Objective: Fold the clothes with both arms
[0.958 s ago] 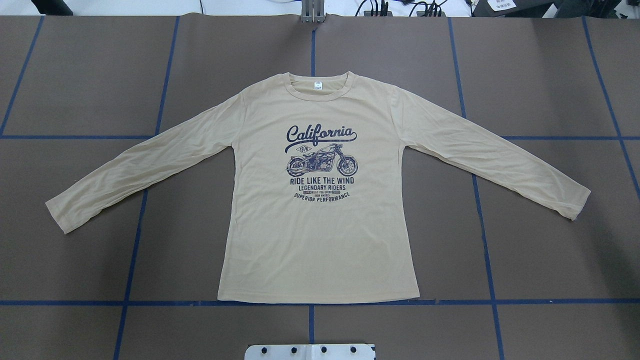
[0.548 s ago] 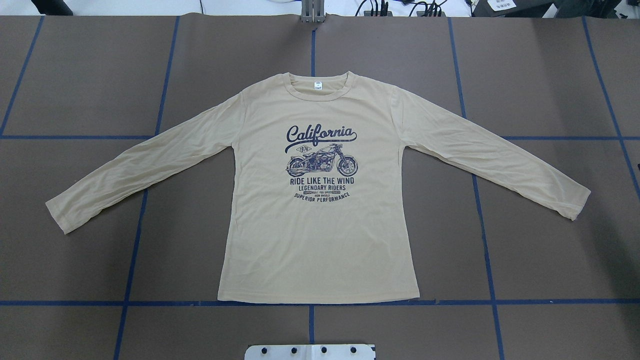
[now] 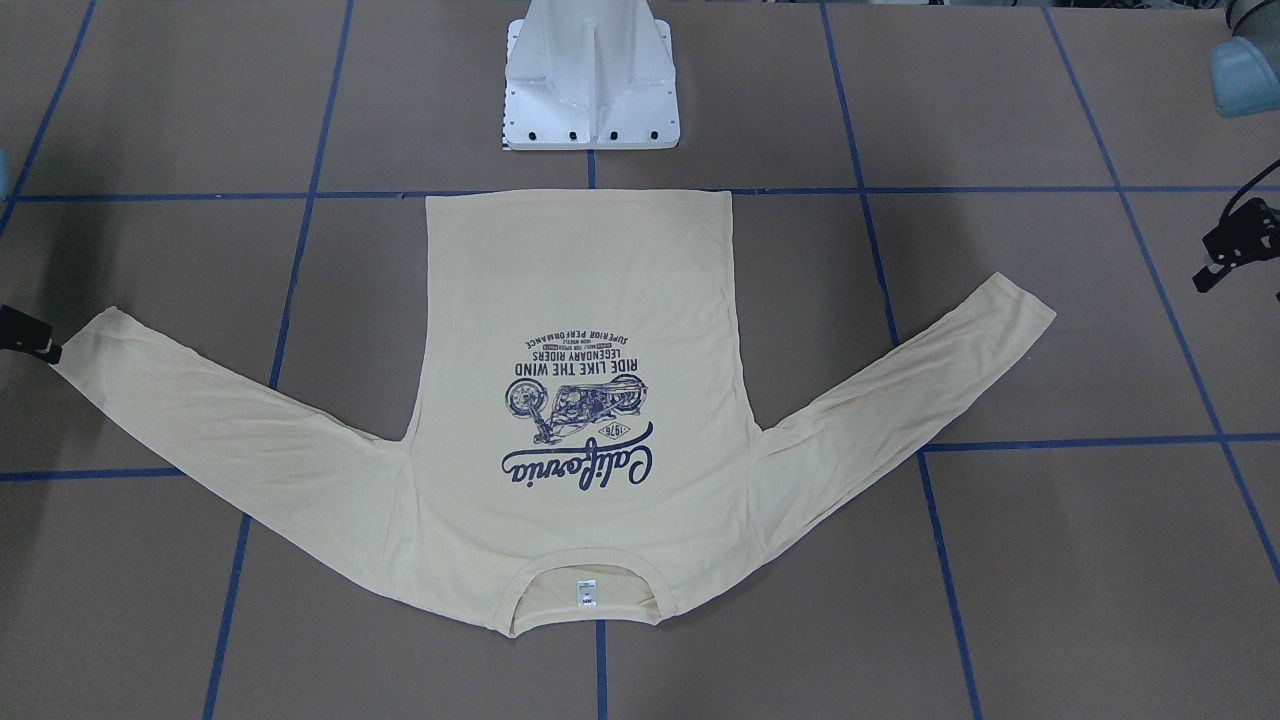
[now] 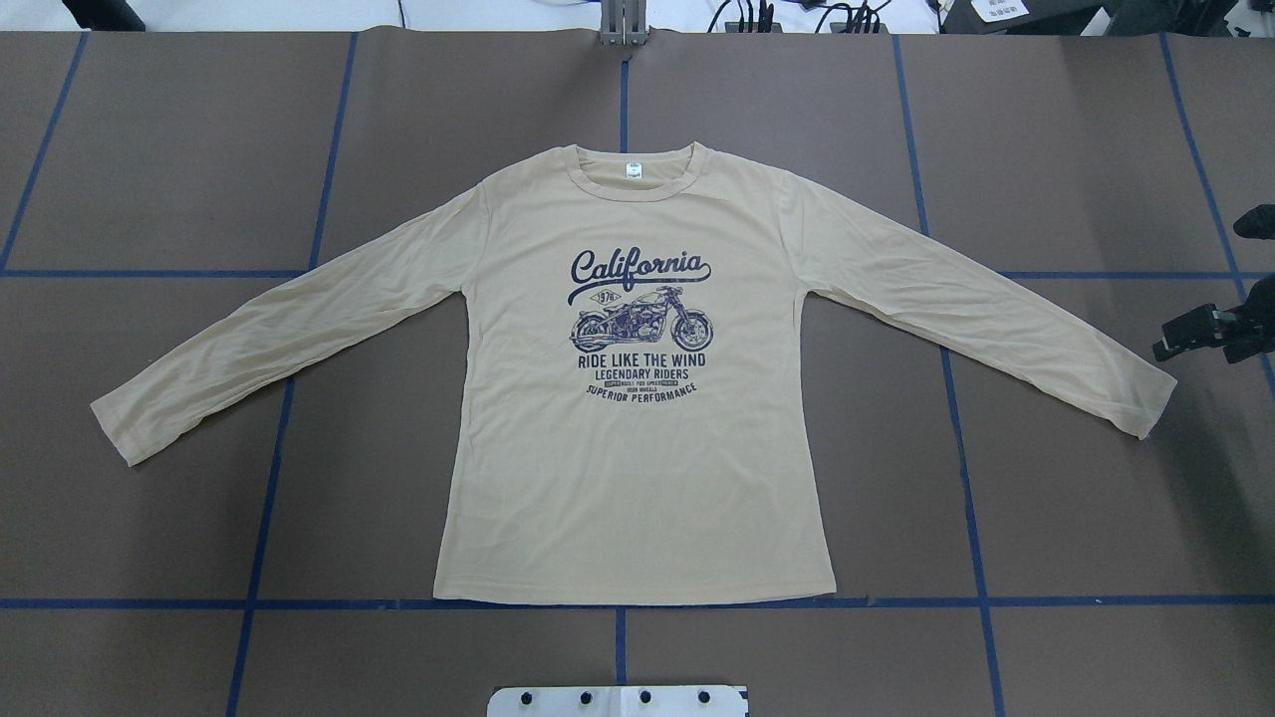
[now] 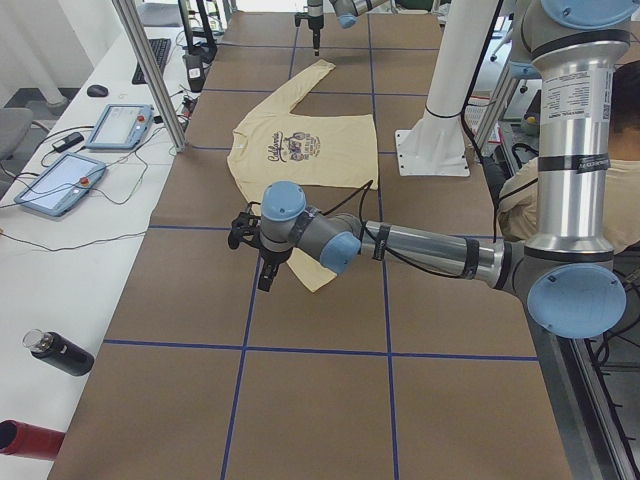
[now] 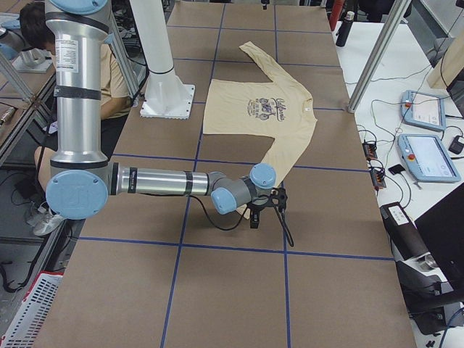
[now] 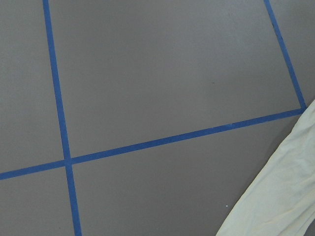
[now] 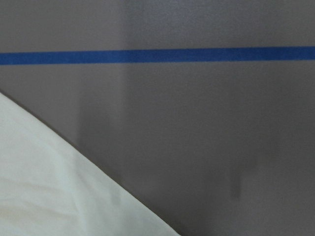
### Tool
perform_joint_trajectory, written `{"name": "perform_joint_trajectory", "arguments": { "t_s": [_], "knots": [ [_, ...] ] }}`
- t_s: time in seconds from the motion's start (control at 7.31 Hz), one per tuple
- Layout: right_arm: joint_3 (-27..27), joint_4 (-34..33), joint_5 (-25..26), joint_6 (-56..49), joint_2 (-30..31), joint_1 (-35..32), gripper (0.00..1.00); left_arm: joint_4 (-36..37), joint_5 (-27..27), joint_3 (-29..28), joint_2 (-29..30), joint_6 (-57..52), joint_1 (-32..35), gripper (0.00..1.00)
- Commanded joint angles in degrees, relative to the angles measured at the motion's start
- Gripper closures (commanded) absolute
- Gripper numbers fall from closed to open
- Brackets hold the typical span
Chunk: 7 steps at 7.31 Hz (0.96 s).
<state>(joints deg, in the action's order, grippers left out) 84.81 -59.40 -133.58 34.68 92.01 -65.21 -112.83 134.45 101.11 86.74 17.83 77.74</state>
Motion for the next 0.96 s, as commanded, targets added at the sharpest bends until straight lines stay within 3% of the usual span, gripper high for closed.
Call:
{"name": "perform_joint_trajectory", "arguments": {
  "t_s": [0.0, 0.82],
  "knots": [
    [-1.1, 1.0, 0.6, 1.8, 0.0, 1.1, 0.00, 0.0, 0.0, -0.7, 0.0, 0.0, 0.0, 0.00],
    [-2.5, 1.1, 0.4, 1.9, 0.0, 1.8, 0.13, 0.1, -0.1, -0.3, -0.1, 0.1, 0.0, 0.00]
  ]
}}
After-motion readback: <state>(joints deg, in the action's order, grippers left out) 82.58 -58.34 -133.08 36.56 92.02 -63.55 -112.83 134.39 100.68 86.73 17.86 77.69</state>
